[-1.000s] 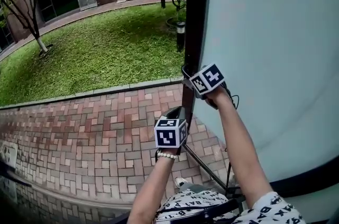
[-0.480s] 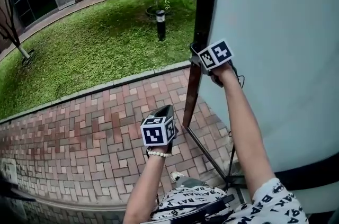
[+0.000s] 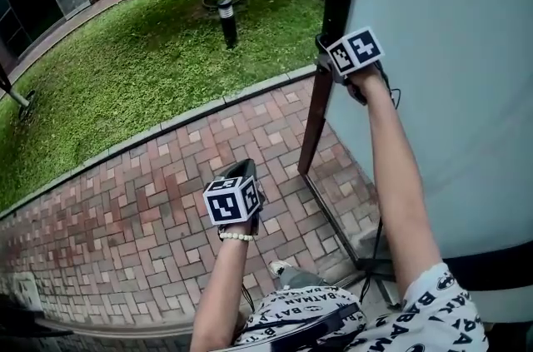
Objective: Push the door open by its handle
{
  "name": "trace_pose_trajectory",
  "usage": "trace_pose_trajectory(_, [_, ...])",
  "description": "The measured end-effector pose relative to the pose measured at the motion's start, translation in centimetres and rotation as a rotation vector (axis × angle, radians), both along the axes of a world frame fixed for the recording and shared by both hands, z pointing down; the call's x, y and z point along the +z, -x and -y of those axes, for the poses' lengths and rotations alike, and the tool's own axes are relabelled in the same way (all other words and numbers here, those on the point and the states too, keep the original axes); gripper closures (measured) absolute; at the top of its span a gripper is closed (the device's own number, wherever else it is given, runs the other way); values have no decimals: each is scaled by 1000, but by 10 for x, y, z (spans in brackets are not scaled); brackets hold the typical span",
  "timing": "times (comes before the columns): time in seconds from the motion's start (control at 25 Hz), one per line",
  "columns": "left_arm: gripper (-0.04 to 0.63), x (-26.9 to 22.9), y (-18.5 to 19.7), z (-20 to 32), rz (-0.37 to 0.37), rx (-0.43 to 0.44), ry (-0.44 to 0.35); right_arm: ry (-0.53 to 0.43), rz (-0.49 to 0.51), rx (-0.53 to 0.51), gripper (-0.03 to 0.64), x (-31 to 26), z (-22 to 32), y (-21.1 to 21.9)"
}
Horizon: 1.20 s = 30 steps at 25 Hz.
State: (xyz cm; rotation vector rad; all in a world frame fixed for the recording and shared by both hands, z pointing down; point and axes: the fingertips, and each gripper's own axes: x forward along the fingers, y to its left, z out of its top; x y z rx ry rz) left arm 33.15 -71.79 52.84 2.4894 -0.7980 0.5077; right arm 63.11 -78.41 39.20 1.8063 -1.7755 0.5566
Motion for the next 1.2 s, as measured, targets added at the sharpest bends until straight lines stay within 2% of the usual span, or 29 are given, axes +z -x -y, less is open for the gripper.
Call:
trace_pose_trajectory(0.2, [606,9,-18,8,4,14,13,0,2,69,548,1,-7,-56])
trace_pose_trajectory(0.4, [606,20,-18,14,14,7,35,-9,11,137,548,0,-21,-105])
trace_pose_trajectory(0.6, [606,31,-15,26,14,-23,55,12,-34,205,551,2,-33,-147])
trace_pose_trajectory(0.8, [606,32,-18,31,8,-34,58,34,-47,219,551,1,-38,-161])
trace_pose_trajectory(1.16, [607,31,-14,31,11,-39,56,-3,15,226,540,0,-33,-152])
trace_pose_trajectory(1.2, [606,31,-12,29,12,-42,56,-12,39,228,498,1,-31,-148])
